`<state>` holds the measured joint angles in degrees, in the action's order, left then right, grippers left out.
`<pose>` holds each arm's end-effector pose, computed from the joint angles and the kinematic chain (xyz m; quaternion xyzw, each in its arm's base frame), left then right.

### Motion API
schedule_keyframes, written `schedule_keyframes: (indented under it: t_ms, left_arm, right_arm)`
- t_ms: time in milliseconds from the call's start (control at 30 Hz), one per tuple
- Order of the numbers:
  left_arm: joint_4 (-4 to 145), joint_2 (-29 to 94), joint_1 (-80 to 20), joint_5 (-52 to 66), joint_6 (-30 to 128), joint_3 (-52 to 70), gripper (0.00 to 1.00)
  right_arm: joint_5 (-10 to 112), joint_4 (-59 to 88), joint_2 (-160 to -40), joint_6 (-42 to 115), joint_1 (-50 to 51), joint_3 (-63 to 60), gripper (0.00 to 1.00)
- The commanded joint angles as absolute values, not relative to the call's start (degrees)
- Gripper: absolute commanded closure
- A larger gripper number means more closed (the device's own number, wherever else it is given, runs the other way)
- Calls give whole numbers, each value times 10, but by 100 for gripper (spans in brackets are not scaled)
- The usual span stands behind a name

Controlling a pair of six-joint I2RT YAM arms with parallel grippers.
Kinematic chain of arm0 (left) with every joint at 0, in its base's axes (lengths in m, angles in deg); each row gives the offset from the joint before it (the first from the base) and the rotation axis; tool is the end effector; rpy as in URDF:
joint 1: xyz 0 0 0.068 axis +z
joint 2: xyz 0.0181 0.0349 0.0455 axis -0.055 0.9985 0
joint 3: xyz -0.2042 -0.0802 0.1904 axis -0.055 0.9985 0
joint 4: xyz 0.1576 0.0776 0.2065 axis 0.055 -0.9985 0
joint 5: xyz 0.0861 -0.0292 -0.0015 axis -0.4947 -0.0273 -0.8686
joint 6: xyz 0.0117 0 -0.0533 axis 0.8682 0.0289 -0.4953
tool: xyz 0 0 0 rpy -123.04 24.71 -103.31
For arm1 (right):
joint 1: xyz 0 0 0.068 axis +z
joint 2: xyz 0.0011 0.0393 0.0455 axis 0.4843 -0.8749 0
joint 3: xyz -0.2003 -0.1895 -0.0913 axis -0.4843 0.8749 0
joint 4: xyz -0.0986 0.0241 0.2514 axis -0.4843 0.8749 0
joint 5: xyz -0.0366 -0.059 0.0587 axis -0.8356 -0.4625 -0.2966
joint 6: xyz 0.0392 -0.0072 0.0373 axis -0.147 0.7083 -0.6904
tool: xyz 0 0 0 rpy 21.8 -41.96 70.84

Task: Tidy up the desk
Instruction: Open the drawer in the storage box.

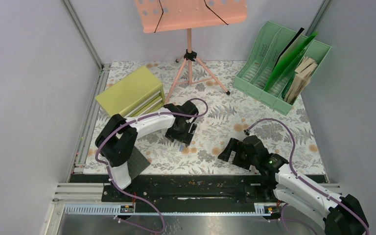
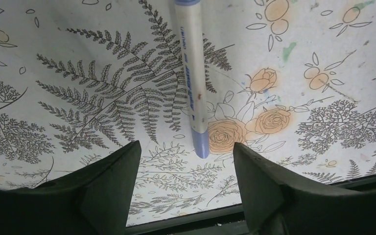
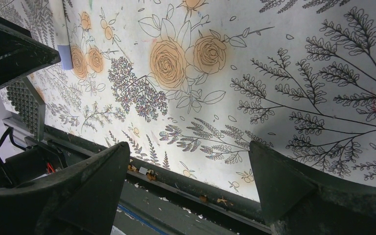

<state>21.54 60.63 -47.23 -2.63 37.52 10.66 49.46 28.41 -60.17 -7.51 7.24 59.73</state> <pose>0.2531 -0.2438 0.1929 0.1801 0.9793 -0.0397 0.0840 0.1159 0.0894 0.1665 0.0953 0.9043 0.3181 0.2684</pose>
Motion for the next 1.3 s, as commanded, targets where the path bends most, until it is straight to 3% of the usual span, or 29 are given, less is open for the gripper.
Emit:
schedule_keyframes:
  t_ms: [0, 233, 533, 833, 1033, 1267]
  left_arm:
    - [234, 567, -478, -60, 362, 106, 29]
    - [285, 467, -476, -90, 339, 166, 25]
    - [411, 254, -436, -89, 270, 317, 23]
    - [536, 29, -393, -190, 127, 493, 29]
    - [589, -109, -380, -298, -56, 620, 45]
    - [805, -218, -371, -349, -190, 792, 48]
  right_arm:
    - [506, 274, -597, -78, 66, 602, 2]
    - [508, 274, -598, -78, 65, 601, 2]
    - [510, 275, -599, -75, 64, 601, 2]
    - [514, 270, -605, -74, 63, 600, 2]
    - [517, 267, -609, -74, 62, 601, 2]
    - [519, 266, -610, -73, 61, 601, 2]
